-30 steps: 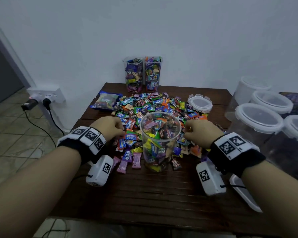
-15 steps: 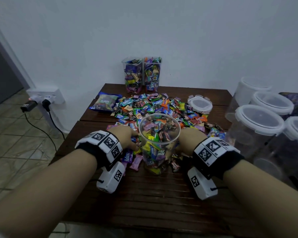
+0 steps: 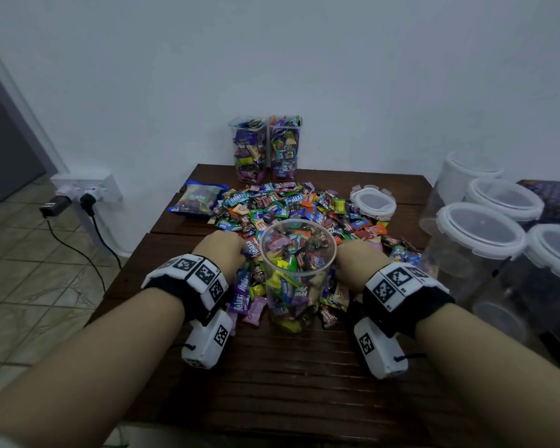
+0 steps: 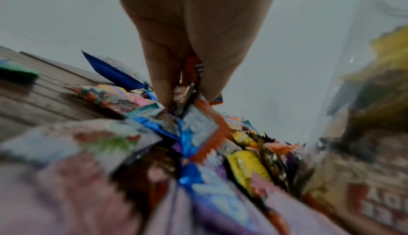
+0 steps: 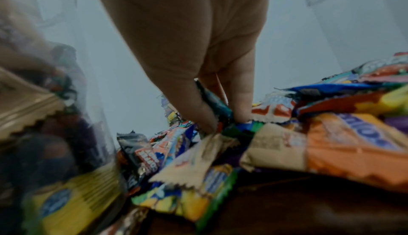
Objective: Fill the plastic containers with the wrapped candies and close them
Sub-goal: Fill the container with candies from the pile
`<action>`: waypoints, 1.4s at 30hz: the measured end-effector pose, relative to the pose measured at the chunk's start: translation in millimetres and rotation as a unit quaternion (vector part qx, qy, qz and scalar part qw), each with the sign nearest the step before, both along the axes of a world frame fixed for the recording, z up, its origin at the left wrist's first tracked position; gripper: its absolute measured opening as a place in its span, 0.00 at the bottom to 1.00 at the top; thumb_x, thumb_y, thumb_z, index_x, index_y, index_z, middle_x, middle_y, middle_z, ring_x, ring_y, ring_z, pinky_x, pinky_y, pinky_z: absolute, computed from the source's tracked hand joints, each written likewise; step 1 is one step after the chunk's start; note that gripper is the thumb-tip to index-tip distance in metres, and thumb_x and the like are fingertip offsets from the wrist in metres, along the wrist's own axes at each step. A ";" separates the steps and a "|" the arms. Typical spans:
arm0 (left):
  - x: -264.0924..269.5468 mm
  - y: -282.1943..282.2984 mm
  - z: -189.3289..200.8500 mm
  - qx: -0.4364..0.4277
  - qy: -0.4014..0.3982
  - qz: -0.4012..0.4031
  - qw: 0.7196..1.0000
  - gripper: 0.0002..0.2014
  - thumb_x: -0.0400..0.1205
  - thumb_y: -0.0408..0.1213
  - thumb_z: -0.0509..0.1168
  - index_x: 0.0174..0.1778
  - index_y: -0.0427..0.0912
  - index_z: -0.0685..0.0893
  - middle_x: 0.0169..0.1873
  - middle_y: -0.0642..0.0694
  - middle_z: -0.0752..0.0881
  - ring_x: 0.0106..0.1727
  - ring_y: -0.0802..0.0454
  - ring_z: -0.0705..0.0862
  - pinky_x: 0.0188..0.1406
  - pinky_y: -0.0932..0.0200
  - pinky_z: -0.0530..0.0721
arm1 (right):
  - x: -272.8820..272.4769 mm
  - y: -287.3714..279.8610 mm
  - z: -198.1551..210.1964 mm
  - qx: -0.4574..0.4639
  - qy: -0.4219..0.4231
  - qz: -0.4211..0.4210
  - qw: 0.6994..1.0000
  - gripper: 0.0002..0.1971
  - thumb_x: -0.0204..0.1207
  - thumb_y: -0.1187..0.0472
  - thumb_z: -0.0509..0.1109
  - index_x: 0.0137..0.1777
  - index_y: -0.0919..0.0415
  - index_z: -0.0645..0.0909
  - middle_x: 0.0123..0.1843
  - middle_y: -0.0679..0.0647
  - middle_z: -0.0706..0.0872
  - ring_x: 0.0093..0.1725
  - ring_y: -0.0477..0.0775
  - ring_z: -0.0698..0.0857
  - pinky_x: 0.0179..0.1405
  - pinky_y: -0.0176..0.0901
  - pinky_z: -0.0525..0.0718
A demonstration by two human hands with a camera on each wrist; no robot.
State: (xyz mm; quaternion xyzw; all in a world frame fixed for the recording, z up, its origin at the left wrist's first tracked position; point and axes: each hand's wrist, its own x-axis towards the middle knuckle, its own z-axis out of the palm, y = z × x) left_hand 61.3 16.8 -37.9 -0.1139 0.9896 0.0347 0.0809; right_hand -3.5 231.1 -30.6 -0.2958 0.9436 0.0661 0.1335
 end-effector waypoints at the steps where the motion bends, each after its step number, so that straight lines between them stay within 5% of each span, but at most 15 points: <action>1: 0.4 -1.1 0.9 0.004 0.013 0.002 1.000 0.11 0.84 0.35 0.60 0.39 0.39 0.83 0.37 0.41 0.80 0.39 0.43 0.77 0.39 0.53 0.77 | -1.4 1.2 0.5 -0.011 -0.005 -0.006 1.000 0.10 0.80 0.66 0.61 0.57 0.61 0.81 0.56 0.59 0.83 0.55 0.60 0.83 0.52 0.47 0.81; 7: 4.1 -4.7 4.1 0.095 0.075 0.033 0.992 0.11 0.83 0.37 0.64 0.58 0.41 0.87 0.51 0.38 0.88 0.52 0.43 0.83 0.44 0.55 0.77 | -7.4 11.8 0.4 -0.093 -0.033 -0.054 0.994 0.17 0.76 0.66 0.65 0.63 0.52 0.82 0.58 0.55 0.85 0.55 0.57 0.83 0.52 0.48 0.84; 12: 8.5 -6.4 7.3 0.152 0.149 0.055 0.976 0.10 0.80 0.34 0.67 0.55 0.40 0.89 0.52 0.38 0.88 0.58 0.43 0.82 0.52 0.56 0.76 | -6.0 21.2 3.8 -0.152 -0.023 -0.069 0.986 0.12 0.77 0.63 0.67 0.59 0.54 0.83 0.58 0.55 0.83 0.56 0.55 0.81 0.46 0.40 0.74; 15: 11.1 -6.2 12.5 0.169 0.169 0.065 0.969 0.10 0.79 0.33 0.67 0.55 0.39 0.89 0.54 0.37 0.87 0.59 0.42 0.81 0.51 0.57 0.75 | -3.6 22.6 8.8 -0.078 -0.028 -0.068 0.994 0.17 0.79 0.60 0.65 0.67 0.53 0.78 0.63 0.57 0.78 0.60 0.58 0.79 0.48 0.43 0.76; 20: 14.9 -5.0 19.1 0.173 0.172 0.079 0.967 0.12 0.80 0.33 0.65 0.59 0.39 0.87 0.59 0.37 0.85 0.62 0.42 0.80 0.52 0.59 0.73 | 0.6 17.7 4.6 0.042 -0.092 -0.048 0.994 0.40 0.72 0.47 0.73 0.81 0.43 0.57 0.71 0.56 0.71 0.67 0.59 0.76 0.55 0.50 0.80; 26: 20.4 -2.7 22.4 0.197 0.181 0.089 0.959 0.13 0.80 0.32 0.66 0.59 0.38 0.87 0.60 0.37 0.85 0.61 0.42 0.80 0.49 0.61 0.72 | 3.9 6.3 2.6 0.068 -0.047 0.005 0.997 0.19 0.78 0.62 0.67 0.69 0.54 0.75 0.66 0.59 0.74 0.63 0.61 0.78 0.61 0.51 0.81; 30: 21.6 -3.7 24.0 0.205 0.192 0.082 0.956 0.12 0.80 0.32 0.67 0.58 0.38 0.87 0.59 0.38 0.85 0.62 0.44 0.80 0.50 0.62 0.71 | 3.7 4.5 11.2 0.063 -0.048 -0.003 0.997 0.15 0.80 0.67 0.62 0.65 0.59 0.79 0.64 0.59 0.81 0.61 0.60 0.81 0.57 0.47 0.80; 39: 26.3 -0.3 42.3 0.288 0.277 0.084 0.913 0.08 0.79 0.34 0.68 0.51 0.40 0.90 0.47 0.42 0.87 0.45 0.51 0.80 0.39 0.59 0.75 | 10.4 28.2 41.5 -0.184 0.013 -0.079 0.980 0.15 0.78 0.67 0.63 0.60 0.54 0.85 0.60 0.56 0.85 0.55 0.55 0.82 0.52 0.43 0.80; 42: 28.7 1.9 50.0 0.317 0.307 0.076 0.894 0.07 0.79 0.32 0.68 0.50 0.40 0.90 0.47 0.40 0.87 0.47 0.44 0.84 0.48 0.50 0.82 | 14.6 32.2 55.4 -0.269 0.023 -0.104 0.957 0.15 0.77 0.67 0.64 0.60 0.55 0.85 0.57 0.56 0.85 0.48 0.53 0.80 0.46 0.38 0.74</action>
